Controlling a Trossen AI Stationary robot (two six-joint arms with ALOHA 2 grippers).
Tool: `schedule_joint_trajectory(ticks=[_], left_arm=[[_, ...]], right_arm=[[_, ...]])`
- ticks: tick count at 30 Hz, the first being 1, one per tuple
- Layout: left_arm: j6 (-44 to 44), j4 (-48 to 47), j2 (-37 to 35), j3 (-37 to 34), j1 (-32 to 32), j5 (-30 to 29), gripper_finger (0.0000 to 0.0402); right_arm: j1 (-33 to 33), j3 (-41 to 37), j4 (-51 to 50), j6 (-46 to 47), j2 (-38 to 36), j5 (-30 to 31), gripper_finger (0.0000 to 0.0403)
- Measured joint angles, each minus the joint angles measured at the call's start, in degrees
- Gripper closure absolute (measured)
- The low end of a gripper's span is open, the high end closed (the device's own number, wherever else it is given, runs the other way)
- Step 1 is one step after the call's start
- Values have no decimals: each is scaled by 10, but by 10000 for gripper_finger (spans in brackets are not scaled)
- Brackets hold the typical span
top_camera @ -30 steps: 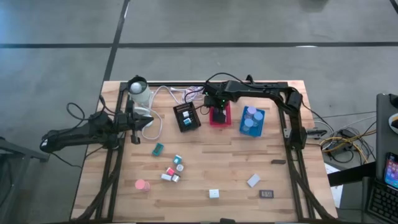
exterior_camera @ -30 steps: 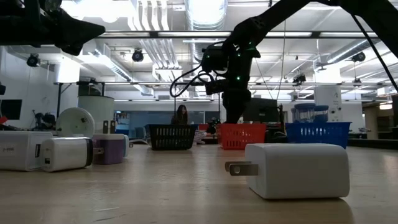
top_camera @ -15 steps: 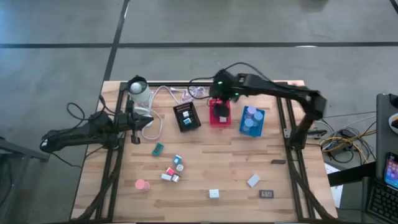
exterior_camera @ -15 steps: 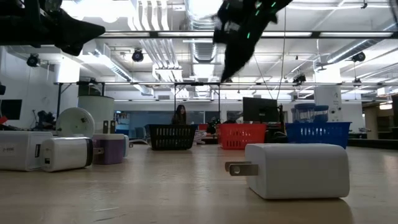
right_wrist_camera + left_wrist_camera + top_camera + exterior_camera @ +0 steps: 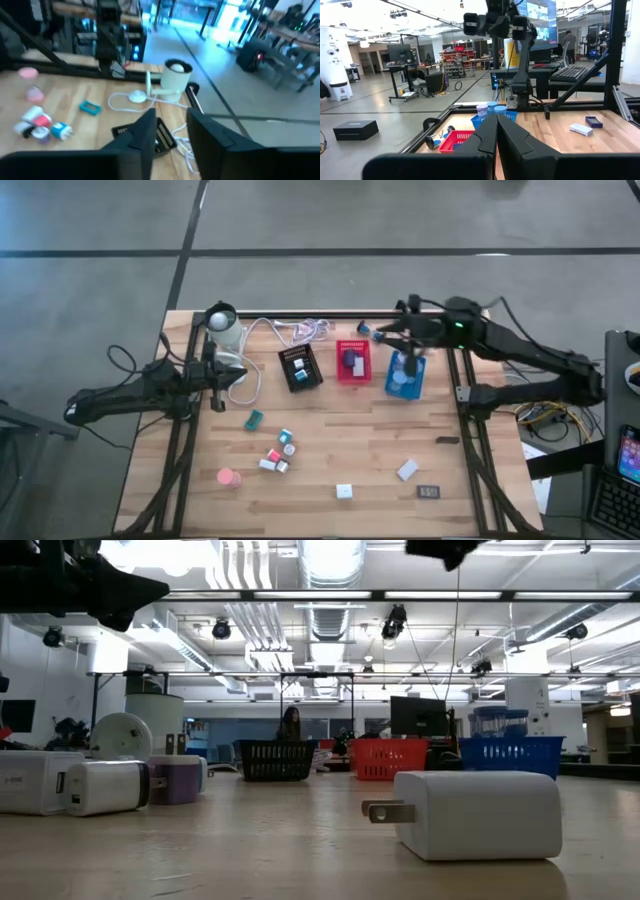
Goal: Pick & Place Office items
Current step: Put the blue charger adapter into the black bin
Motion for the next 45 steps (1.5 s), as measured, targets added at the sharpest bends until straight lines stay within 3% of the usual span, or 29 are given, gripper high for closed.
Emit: schedule_joint_trajectory(ticks=[5, 10, 15, 22, 29, 39, 45], left_arm=[[0, 3, 0, 0, 0, 0, 390], [0, 4, 0, 0, 0, 0, 390], [0, 4, 0, 0, 0, 0, 390], [0, 4, 0, 0, 0, 0, 390], [-2, 3, 0, 0, 0, 0, 390], [-5, 3, 0, 0, 0, 0, 390], [-4, 3, 0, 0, 0, 0, 390]], right_arm=[[0, -90, 69, 17, -105, -83, 366], [0, -176, 170, 68, -177, -143, 392], [3, -256, 193, 83, -228, -139, 394], [3, -350, 213, 115, -305, -70, 394], [13, -440, 238, 138, -412, -70, 394], [13, -518, 241, 134, -535, -66, 394], [12, -542, 248, 113, -560, -66, 394]])
